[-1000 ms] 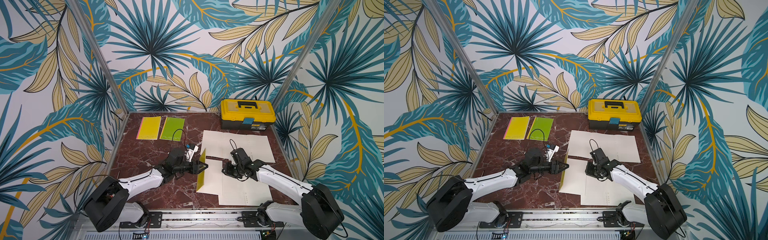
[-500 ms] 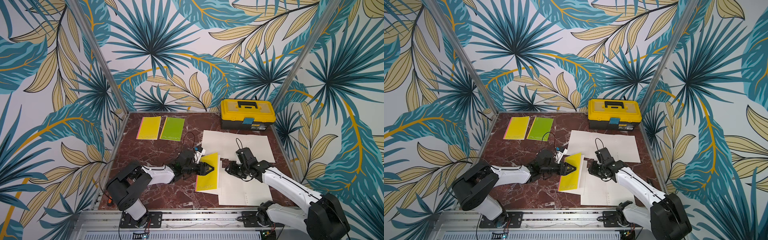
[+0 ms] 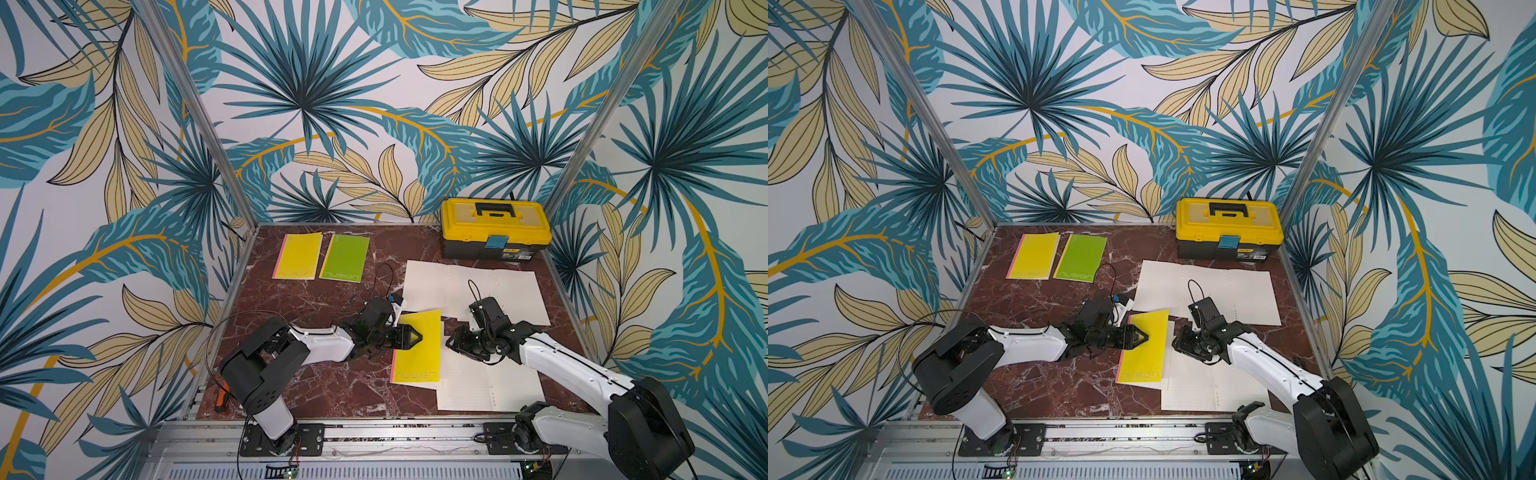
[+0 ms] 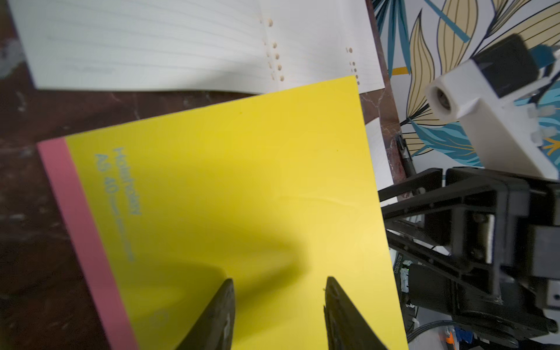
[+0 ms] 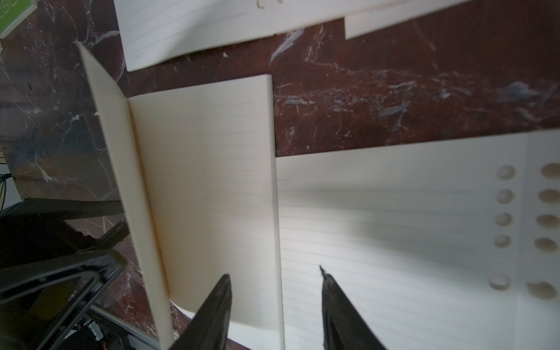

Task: Close the notebook
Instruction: Close the notebook at the center of the board.

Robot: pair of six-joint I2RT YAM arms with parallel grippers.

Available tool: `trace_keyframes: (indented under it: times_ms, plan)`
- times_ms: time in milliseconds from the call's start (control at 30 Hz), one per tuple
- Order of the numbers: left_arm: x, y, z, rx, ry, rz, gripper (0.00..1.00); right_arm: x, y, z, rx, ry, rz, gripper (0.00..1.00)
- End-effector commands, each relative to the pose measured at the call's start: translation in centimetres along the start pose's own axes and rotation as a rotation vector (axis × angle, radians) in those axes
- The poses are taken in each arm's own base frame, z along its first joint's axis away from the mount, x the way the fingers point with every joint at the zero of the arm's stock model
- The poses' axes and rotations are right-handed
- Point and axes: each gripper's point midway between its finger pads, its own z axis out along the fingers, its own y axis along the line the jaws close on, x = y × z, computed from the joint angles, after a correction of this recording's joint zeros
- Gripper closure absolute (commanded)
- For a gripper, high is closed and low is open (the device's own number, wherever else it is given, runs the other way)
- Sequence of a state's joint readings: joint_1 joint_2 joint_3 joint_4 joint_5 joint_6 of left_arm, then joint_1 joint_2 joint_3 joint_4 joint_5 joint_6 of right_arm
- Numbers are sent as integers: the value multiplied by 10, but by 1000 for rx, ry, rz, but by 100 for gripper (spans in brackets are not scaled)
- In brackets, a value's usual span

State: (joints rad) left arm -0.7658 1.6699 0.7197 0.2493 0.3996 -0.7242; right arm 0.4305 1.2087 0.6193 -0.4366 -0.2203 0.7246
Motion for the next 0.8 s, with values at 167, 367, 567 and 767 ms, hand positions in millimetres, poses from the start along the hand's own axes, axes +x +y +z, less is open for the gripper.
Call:
trace_keyframes:
  times_ms: [167,367,567,767]
  plan:
    - [9,39,3,-204,37,-35,52,11,-5,14,-17,51,4,50]
    - [10,45,0,-244,34,-48,52,16,-5,25,-28,84,7,52]
    - [11,52,-12,-303,19,-50,52,20,-2,37,-36,119,-1,60]
    - [10,56,-24,-346,3,-52,52,25,4,44,-40,142,-21,66]
